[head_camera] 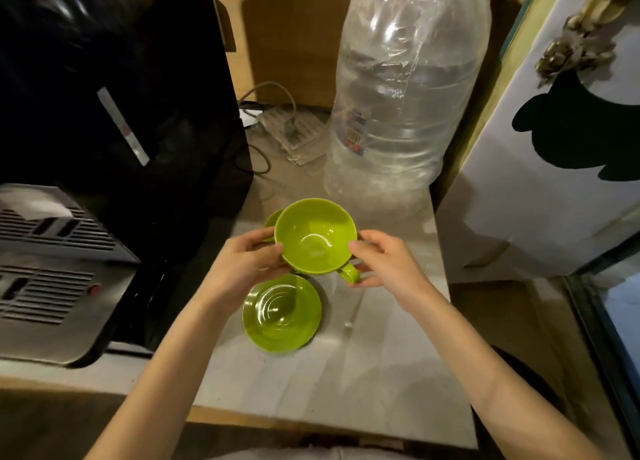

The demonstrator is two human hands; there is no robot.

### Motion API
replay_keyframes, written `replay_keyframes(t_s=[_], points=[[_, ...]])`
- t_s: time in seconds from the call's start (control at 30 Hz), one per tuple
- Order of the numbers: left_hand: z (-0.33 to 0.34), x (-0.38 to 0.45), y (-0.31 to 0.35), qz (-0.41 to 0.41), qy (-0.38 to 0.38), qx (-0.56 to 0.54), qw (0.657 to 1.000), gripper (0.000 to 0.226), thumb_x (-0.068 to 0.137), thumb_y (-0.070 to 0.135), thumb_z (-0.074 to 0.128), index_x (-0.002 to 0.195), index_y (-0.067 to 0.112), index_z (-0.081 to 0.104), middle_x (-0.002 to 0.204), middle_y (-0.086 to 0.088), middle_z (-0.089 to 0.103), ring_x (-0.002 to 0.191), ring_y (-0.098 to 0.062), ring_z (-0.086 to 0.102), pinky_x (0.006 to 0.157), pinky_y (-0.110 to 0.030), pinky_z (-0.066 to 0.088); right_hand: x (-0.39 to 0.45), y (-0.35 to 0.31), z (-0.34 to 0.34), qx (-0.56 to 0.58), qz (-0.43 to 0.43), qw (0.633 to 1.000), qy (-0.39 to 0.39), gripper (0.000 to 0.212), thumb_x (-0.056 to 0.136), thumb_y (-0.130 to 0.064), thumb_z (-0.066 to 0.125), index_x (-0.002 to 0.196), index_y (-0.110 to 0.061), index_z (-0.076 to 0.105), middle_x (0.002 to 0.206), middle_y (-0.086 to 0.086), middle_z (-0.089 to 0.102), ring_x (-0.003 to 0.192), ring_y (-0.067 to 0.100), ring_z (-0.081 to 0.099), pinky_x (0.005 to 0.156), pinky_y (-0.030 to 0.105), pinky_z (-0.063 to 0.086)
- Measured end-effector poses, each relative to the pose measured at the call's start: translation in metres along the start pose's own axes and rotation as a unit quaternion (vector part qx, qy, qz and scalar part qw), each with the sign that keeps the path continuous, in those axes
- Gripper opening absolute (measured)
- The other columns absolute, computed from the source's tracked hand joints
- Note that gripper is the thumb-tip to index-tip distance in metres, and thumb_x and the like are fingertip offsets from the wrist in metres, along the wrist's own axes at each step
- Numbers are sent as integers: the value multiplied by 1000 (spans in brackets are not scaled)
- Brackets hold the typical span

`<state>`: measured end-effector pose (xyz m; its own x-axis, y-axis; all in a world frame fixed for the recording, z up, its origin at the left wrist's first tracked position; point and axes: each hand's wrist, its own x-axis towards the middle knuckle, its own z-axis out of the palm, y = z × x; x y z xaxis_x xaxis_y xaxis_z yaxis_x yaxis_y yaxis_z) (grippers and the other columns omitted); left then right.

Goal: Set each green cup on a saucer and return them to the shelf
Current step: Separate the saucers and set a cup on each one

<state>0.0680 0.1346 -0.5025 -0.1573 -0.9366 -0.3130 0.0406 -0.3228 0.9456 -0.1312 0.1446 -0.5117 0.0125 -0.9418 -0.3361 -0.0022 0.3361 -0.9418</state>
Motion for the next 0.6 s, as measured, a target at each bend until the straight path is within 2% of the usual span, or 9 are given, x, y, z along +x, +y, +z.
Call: replay_keyframes(t_s=[0.13, 0.27, 0.4, 0.5, 0.6], points=[[-28, -28, -24, -17, 44, 4, 999, 30, 85, 0, 53, 114, 8, 57, 95, -14, 69, 71, -14, 71, 68, -24, 59, -1, 24, 26, -11, 14, 999, -39, 14, 88, -10, 56, 102, -11, 54, 75, 7, 61, 41, 4, 61, 41, 23, 54], [-45, -41, -51, -63, 62, -11, 996, 30, 85, -2, 52, 114, 6, 55, 92, -14, 67, 65, -10, 71, 62, -20, 58, 1, 53, 43, -69, 44, 995, -51, 19, 87, -14, 58, 106, -10, 57, 76, 5, 62, 43, 4, 60, 42, 24, 52], [-51, -42, -73, -102, 72, -16, 992, 35, 85, 1, 54, 120, 3, 52, 93, -14, 68, 69, -14, 71, 66, -22, 58, 2, 72, 47, -153, 49, 986, -55, 32, 87, -20, 58, 116, -7, 56, 95, 12, 63, 64, 16, 62, 54, 32, 56], [-49, -40, -80, -119, 88, -15, 989, 36, 86, 3, 54, 122, 5, 51, 94, -13, 68, 83, -22, 67, 66, -22, 58, 2, 76, 46, -193, 54, 978, -57, 39, 87, -24, 57, 122, -8, 54, 112, 15, 64, 83, 23, 65, 62, 30, 57], [-47, -38, -83, -123, 96, -12, 988, 36, 86, 3, 54, 122, 5, 51, 95, -12, 66, 86, -23, 65, 64, -20, 57, 3, 79, 47, -204, 55, 976, -55, 41, 87, -24, 57, 125, -8, 52, 117, 18, 64, 89, 26, 66, 67, 33, 58]])
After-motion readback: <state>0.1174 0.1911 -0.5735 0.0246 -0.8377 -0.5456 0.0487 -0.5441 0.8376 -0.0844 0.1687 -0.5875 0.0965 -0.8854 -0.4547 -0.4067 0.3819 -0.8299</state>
